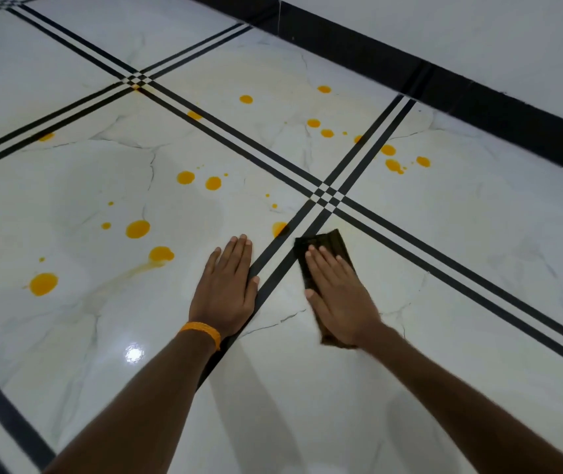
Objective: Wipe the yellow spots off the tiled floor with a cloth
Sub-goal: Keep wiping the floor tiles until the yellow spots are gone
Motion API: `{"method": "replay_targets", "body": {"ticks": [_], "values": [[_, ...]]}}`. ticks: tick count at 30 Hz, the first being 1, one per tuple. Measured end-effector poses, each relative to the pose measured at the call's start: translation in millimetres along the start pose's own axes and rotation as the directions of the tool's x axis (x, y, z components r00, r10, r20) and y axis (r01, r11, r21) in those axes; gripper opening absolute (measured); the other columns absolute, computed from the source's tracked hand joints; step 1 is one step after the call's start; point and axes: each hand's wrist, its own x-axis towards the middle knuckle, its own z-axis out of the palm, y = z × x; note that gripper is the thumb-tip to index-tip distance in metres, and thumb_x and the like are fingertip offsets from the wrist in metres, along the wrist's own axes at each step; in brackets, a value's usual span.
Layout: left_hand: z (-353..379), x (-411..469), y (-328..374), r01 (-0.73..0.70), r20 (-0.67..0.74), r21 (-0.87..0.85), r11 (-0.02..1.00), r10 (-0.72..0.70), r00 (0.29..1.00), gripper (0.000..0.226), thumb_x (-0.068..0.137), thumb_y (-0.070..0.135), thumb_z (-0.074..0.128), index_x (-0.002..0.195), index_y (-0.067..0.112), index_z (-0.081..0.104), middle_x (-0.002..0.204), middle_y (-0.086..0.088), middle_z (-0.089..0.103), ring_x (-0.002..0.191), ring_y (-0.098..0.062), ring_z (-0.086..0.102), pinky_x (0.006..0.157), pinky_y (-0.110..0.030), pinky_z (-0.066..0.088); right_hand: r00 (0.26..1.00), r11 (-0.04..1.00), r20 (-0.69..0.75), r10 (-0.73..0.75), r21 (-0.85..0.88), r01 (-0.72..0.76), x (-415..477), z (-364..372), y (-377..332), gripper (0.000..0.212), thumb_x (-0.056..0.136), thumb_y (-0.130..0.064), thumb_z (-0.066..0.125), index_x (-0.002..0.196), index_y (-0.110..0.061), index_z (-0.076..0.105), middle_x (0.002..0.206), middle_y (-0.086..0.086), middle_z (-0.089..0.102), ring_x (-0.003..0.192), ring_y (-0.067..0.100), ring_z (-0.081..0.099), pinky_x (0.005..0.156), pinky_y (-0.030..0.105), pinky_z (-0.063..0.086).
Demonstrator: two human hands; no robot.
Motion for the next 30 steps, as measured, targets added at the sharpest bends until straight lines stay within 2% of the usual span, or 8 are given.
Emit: {"method": "replay_targets", "body": {"ticks": [2,6,8,10,12,18,24,30], "values": [[-0.8,0.0,1.1,0.0,0.001,0.0,1.0,0.0,1.0,0.066,0.101,0.039,0.023,0.159,0.011,0.011,0.167,-0.004,0.011,0.155,-0.017,0.004,0.126,-0.041,0.008,0.998,0.999,-0.038,0.051,-0.013,-0.051,7.5,-7.8,29.6,0.067,0.105,-0.047,0.016,0.161,-0.011,0.014,0.169,0.003,0.011,0.157,0.018,0.003,0.127,0.043,0.011],[2.7,2.2,-0.9,-0.002,-0.007,0.006,1.0,0.002,1.0,0.065,0.102,0.038,0.025,0.159,0.01,0.012,0.167,-0.005,0.012,0.154,-0.018,0.005,0.126,-0.04,0.008,0.861,0.87,-0.129,0.492,0.03,-0.493,70.7,-12.2,53.3,0.079,0.097,-0.05,0.001,0.16,-0.005,0.013,0.169,0.012,0.013,0.157,0.026,0.008,0.127,0.045,0.01],[3.8,0.9,-0.2,-0.006,0.007,0.008,1.0,0.006,1.0,0.064,0.102,0.038,0.025,0.159,0.01,0.012,0.167,-0.005,0.012,0.154,-0.018,0.006,0.126,-0.04,0.007,0.903,0.909,-0.107,0.415,0.03,-0.415,71.9,-1.6,17.1,0.077,0.099,-0.049,0.002,0.161,-0.005,0.012,0.169,0.012,0.011,0.157,0.025,0.005,0.127,0.044,0.008],[1.5,-1.1,1.3,-0.005,0.013,0.012,1.0,0.005,1.0,0.064,0.102,0.038,0.025,0.159,0.009,0.013,0.167,-0.006,0.014,0.154,-0.018,0.007,0.126,-0.04,0.008,0.989,0.99,-0.048,0.14,-0.004,-0.14,28.0,9.8,-16.1,0.069,0.104,-0.047,0.009,0.161,-0.008,0.011,0.17,0.007,0.009,0.157,0.021,0.002,0.127,0.043,0.008],[-1.4,-0.2,3.3,-0.006,0.016,0.009,1.0,0.006,1.0,0.064,0.102,0.038,0.024,0.159,0.009,0.014,0.167,-0.006,0.014,0.154,-0.018,0.008,0.126,-0.04,0.008,0.999,0.999,-0.023,-0.045,0.011,0.045,-22.4,10.1,-12.6,0.065,0.106,-0.046,0.016,0.162,-0.012,0.011,0.17,0.002,0.008,0.157,0.015,0.0,0.127,0.041,0.009],[-3.4,0.6,2.4,0.007,0.009,0.016,1.0,-0.007,1.0,0.064,0.102,0.038,0.024,0.158,0.008,0.015,0.166,-0.006,0.014,0.154,-0.018,0.008,0.126,-0.04,0.009,0.899,0.909,-0.133,0.416,0.048,-0.414,-5.3,6.8,14.0,0.073,0.101,-0.047,0.013,0.159,-0.003,0.021,0.167,0.013,0.019,0.156,0.028,0.014,0.127,0.044,0.012],[-9.0,-9.3,17.3,0.011,0.012,0.004,1.0,-0.011,1.0,0.071,0.097,0.043,0.007,0.157,0.005,0.019,0.165,-0.011,0.019,0.154,-0.024,0.011,0.125,-0.037,0.004,0.999,1.0,-0.036,-0.015,-0.024,0.015,-36.4,20.5,-41.8,0.067,0.105,-0.049,0.015,0.162,-0.014,0.008,0.169,-0.001,0.001,0.157,0.015,-0.002,0.127,0.038,0.005],[-38.0,-116.5,-51.4,0.09,-0.167,-0.184,0.979,-0.122,0.979,0.054,0.099,0.029,0.03,0.142,0.002,0.05,0.149,-0.014,0.049,0.141,-0.03,0.043,0.122,-0.03,0.015,0.982,0.985,-0.079,0.169,-0.013,-0.171,-15.3,28.7,-69.9,0.071,0.101,-0.047,0.013,0.16,-0.008,0.019,0.169,0.006,0.015,0.156,0.021,0.01,0.127,0.041,0.012]]}}
